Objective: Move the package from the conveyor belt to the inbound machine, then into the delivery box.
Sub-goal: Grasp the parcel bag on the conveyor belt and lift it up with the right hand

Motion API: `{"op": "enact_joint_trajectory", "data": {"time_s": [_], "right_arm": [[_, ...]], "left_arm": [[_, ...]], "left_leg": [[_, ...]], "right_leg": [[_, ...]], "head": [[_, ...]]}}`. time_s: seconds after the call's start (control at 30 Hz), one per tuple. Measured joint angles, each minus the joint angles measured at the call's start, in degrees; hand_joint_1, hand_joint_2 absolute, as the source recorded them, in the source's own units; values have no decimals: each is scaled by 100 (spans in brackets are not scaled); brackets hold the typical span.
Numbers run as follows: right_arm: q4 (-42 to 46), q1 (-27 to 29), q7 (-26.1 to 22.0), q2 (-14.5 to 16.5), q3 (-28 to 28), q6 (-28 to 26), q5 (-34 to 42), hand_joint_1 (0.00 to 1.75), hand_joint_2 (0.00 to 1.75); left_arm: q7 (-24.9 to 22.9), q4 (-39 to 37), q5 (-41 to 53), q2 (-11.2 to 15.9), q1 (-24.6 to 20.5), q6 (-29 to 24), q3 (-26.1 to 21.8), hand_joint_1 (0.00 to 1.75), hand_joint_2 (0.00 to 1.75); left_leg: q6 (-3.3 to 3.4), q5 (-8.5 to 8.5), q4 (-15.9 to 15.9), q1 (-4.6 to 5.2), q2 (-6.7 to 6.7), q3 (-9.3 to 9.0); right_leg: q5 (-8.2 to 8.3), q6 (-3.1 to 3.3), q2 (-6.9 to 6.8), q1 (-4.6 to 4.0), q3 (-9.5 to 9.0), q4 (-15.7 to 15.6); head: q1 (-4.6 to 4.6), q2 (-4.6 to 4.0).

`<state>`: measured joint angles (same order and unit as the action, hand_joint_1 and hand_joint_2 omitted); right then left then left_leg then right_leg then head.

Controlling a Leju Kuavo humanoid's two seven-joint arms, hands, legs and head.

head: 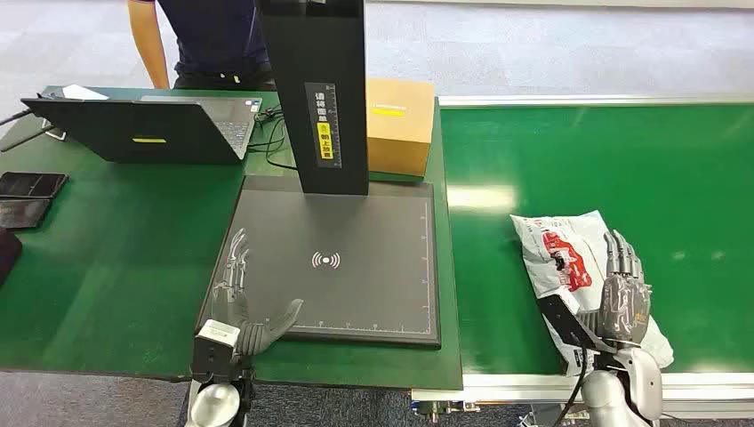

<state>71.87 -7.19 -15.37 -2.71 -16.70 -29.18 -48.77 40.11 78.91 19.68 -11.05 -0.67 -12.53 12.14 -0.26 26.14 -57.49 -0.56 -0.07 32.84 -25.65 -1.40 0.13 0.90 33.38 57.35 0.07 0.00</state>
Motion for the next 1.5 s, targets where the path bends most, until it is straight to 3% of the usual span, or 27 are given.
{"op": "enact_joint_trajectory", "data": {"time_s": [0.13,0.37,0.53,0.67,0.87,1.17,1.2,1.33,1.4,1.5], "right_arm": [[-433,-201,51,-97,-151,-58,14,0,175],[-1944,-745,8,-413,-634,-303,87,0,175],[-2880,-1000,710,-602,-813,-617,-595,0,175],[-3430,-1146,1168,-719,-908,-426,-952,0,175],[-3929,-1365,1411,-806,-1009,-61,-1131,0,175],[-4163,-1501,1413,-811,-1069,-3,-1155,0,175],[-4174,-1507,1412,-811,-1073,4,-1155,9,175],[-4197,-1522,1384,-809,-1087,43,-1216,133,175],[-4197,-1516,1349,-800,-1101,40,-1268,154,175],[-4185,-1482,1277,-764,-1157,29,-1339,168,175]], "left_arm": [[0,-27,25,-1,-21,12,6,0,175],[0,-55,61,0,-22,23,13,0,175],[0,-74,146,-4,-32,115,19,0,175],[0,-83,246,-29,-46,201,4,0,175],[0,-97,333,-82,-64,276,-19,0,175],[0,-99,360,-124,-66,310,-42,0,175],[0,-99,361,-126,-66,312,-44,0,175],[0,-99,407,-130,-66,325,-58,0,175],[0,-98,436,-138,-65,338,-72,0,175],[0,-97,469,-164,-61,368,-101,0,175]], "left_leg": [[1,-1,-1,0,0,-1],[4,-2,-4,1,0,0],[4,-2,-3,1,0,-1],[4,-2,-3,1,0,-2],[6,0,-3,0,3,-23],[16,3,-10,-1,3,-44],[17,2,-11,-1,3,-45],[21,0,-11,-1,2,-48],[21,0,-11,0,2,-47],[22,-1,-11,1,0,-43]], "right_leg": [[1,-1,0,2,-1,0],[4,-6,0,5,-2,0],[4,-6,0,3,-1,0],[4,-5,0,2,-2,0],[3,-7,1,1,-25,-3],[10,-20,1,3,-54,-10],[11,-22,1,3,-56,-11],[14,-26,1,3,-64,-16],[15,-27,1,4,-64,-16],[15,-28,0,6,-62,-16]], "head": [[2,0],[1,0],[0,0],[0,0],[1,0],[1,0],[1,0],[1,0],[1,0],[2,0]]}}
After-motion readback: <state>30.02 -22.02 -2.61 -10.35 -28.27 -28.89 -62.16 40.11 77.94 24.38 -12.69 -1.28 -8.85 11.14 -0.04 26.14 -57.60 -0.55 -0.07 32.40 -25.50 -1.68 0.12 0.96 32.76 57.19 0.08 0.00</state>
